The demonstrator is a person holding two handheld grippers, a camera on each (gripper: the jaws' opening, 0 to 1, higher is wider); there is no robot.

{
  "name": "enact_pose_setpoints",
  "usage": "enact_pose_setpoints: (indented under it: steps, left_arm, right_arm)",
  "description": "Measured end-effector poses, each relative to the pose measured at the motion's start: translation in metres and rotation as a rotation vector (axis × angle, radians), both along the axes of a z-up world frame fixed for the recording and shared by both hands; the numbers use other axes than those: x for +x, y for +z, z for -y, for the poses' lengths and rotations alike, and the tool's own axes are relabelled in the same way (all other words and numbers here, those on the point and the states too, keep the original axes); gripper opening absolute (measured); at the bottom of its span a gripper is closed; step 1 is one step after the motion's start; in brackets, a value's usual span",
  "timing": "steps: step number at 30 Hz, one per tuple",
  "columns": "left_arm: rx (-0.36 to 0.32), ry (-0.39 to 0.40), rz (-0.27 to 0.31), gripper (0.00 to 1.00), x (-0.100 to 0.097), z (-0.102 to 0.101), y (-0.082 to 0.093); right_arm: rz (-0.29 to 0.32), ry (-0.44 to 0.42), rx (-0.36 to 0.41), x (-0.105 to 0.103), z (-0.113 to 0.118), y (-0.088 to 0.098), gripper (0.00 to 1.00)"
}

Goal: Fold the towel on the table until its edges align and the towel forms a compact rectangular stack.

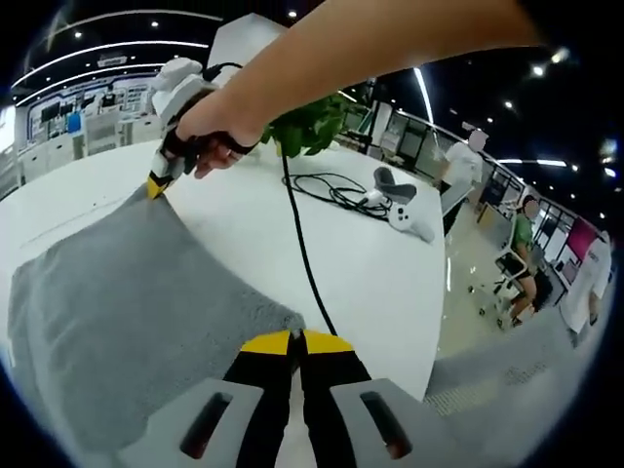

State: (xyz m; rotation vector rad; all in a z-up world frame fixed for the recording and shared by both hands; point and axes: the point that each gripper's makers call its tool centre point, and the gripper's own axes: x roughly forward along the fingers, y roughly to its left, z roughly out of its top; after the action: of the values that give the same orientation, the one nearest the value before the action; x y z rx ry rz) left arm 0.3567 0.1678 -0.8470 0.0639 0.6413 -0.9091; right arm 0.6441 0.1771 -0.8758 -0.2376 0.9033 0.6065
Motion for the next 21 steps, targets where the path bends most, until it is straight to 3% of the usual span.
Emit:
enact_pose_setpoints:
  steps: [12,21]
  left_arm:
    - [-0.024,0.002,0.037,0.02,0.010,-0.002,0.025]
    - [-0.050,-0.003,0.064,0.02,0.009,-0.006,0.040]
  right_arm:
    - [0.003,-0.004,0.007,0.001,0.008,0.019,0.00]
    - [-0.007,-0.016,-0.005,0.000,0.013,0.023,0.00]
